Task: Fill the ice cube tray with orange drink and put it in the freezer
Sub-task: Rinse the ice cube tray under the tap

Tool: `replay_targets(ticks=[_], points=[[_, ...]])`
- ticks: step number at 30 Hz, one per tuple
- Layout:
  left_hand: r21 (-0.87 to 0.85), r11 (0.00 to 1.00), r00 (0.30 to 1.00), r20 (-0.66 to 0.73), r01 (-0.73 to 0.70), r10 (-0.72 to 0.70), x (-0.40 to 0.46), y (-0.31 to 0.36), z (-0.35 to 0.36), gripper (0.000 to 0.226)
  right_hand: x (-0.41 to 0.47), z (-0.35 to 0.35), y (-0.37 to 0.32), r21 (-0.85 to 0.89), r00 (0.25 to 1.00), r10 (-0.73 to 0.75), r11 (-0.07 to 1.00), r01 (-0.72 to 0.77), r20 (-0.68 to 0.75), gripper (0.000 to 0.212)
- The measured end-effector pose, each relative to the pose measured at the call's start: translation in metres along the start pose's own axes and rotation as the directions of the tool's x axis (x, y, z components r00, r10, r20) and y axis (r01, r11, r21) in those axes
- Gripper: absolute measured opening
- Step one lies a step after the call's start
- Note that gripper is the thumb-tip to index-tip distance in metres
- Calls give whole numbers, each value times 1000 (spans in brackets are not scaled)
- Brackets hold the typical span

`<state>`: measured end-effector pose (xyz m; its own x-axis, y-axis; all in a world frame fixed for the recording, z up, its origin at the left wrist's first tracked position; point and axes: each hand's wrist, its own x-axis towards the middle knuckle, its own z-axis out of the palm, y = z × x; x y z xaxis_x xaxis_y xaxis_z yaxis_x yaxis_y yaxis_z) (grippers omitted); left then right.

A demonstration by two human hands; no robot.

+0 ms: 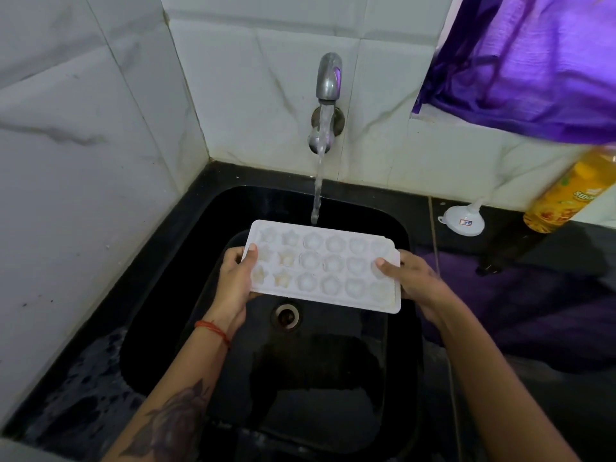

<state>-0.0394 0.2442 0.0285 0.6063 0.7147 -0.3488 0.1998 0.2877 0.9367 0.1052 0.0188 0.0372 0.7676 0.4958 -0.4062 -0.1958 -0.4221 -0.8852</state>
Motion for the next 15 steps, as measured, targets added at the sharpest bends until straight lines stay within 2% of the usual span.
replay_targets(ticks=[3, 5, 7, 9, 12, 15], points=[[23, 999, 991, 124, 42, -44, -3, 6, 6, 46, -5, -4, 4, 37, 986, -149, 988, 152, -72, 21], [-62, 978, 962, 201, 199, -183, 2, 9, 6, 70, -9, -8, 2, 43, 969, -243, 969, 245, -55, 26], [-194, 917, 910, 305, 349, -281, 10, 15, 4, 79, -12, -8, 0, 101, 944, -325, 939, 328, -51, 32], [-328, 849, 881, 377, 415, -285, 14, 19, 4, 63, -13, -8, 1, 130, 921, -377, 913, 387, -95, 35], [-472, 788, 906, 340, 395, -250, 22, 21, 7, 31, -14, -10, 5, 129, 910, -385, 905, 405, -155, 36], [-463, 812, 917, 344, 355, -204, 27, 21, 16, 25, -12, -20, 12, 149, 939, -328, 928, 341, -107, 40]])
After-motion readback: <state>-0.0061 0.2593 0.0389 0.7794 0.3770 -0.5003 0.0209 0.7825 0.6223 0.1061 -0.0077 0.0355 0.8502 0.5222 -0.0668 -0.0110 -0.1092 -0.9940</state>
